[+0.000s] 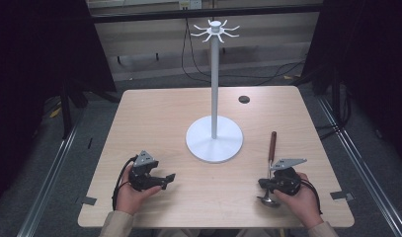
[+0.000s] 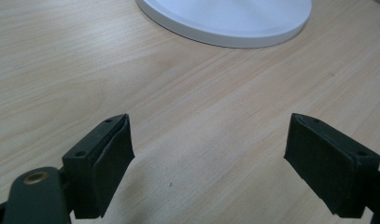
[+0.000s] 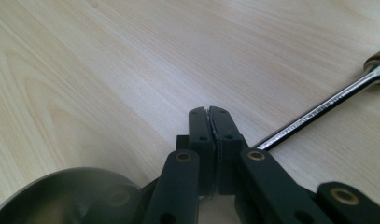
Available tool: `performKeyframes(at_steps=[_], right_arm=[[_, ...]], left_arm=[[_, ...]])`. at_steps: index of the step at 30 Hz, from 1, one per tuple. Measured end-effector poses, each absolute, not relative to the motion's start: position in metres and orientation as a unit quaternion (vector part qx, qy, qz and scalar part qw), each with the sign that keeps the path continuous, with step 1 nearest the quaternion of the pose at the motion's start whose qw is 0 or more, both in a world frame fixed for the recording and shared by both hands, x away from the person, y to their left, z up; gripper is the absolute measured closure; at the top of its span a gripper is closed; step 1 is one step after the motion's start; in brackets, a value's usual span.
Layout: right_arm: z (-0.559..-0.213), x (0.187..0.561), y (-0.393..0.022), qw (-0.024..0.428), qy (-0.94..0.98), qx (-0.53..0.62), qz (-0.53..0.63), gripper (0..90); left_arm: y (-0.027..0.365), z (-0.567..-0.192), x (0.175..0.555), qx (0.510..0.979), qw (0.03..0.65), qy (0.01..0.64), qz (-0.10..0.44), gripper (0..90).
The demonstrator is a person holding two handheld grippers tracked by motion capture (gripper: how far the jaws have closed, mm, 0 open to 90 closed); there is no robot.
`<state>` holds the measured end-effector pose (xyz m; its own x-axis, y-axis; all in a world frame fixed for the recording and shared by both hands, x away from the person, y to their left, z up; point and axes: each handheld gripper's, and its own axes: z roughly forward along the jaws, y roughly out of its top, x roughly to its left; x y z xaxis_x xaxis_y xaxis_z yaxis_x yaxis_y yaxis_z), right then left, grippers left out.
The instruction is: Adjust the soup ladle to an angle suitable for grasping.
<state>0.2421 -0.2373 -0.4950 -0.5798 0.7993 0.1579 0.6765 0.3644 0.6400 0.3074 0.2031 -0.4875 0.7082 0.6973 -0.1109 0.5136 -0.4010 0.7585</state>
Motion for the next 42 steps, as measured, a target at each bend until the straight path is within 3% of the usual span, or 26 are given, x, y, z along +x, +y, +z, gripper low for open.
performKeyframes(at_steps=[9, 17, 33, 42], right_arm=[[-0.493, 0.240, -0.246, 0.086, 0.816, 0.466, 0.332, 88.3], [-0.489, 0.250, -0.244, 0.076, 0.791, 0.505, 0.337, 78.0], [-0.467, 0.316, -0.271, 0.126, 0.705, 0.642, 0.273, 59.3], [-0.480, 0.338, -0.266, 0.124, 0.688, 0.677, 0.229, 57.8]], left_arm=[[0.204, -0.486, 0.307, 0.830, 0.406, 0.365, 0.113, 15.0], [0.203, -0.487, 0.307, 0.830, 0.407, 0.365, 0.114, 15.0], [0.205, -0.486, 0.308, 0.824, 0.415, 0.368, 0.113, 15.0], [0.204, -0.485, 0.309, 0.824, 0.417, 0.367, 0.112, 15.0]])
